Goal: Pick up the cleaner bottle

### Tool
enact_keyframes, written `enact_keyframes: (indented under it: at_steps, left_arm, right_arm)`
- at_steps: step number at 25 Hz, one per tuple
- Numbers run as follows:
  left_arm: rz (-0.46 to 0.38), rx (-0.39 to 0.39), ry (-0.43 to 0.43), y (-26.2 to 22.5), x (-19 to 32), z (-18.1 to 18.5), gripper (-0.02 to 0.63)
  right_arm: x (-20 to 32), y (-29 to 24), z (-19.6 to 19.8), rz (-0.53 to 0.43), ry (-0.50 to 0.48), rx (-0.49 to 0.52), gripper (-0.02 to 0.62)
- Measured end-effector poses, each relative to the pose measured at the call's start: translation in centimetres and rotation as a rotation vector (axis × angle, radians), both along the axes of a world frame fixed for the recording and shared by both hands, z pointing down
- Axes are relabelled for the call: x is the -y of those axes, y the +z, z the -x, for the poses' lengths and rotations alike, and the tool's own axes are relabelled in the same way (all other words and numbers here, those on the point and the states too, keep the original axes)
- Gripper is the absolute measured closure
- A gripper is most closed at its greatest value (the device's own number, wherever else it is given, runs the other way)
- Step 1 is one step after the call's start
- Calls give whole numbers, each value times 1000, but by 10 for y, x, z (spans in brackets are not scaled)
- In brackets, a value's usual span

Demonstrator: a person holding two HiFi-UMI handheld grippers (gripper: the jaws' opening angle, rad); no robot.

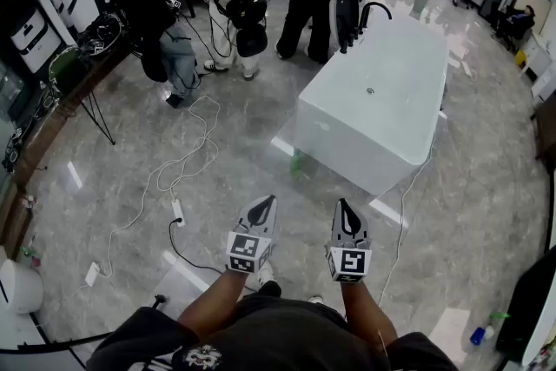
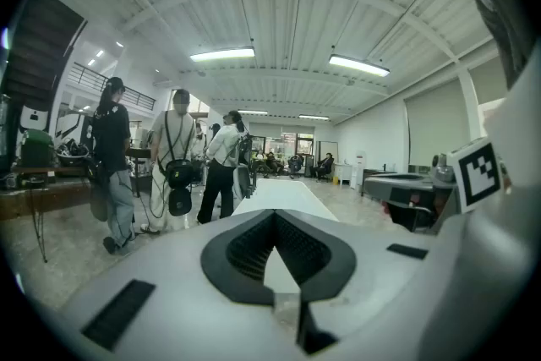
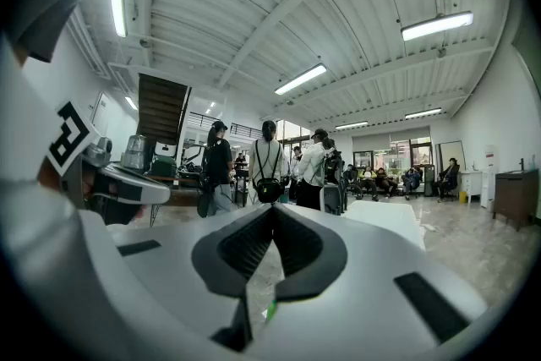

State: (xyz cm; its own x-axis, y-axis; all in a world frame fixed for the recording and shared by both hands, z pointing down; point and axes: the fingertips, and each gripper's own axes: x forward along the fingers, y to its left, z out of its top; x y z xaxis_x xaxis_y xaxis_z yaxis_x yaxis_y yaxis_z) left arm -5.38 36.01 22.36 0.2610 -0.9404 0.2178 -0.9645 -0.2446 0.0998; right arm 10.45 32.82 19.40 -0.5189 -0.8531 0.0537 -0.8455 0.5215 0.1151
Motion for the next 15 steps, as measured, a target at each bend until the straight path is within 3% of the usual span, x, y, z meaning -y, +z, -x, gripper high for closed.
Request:
enact_keyframes:
  at_steps: [15]
  left_arm:
    - [-39, -27, 53, -19, 73, 82, 600]
  right_arm:
    - [54, -16, 72, -18, 82, -37, 580]
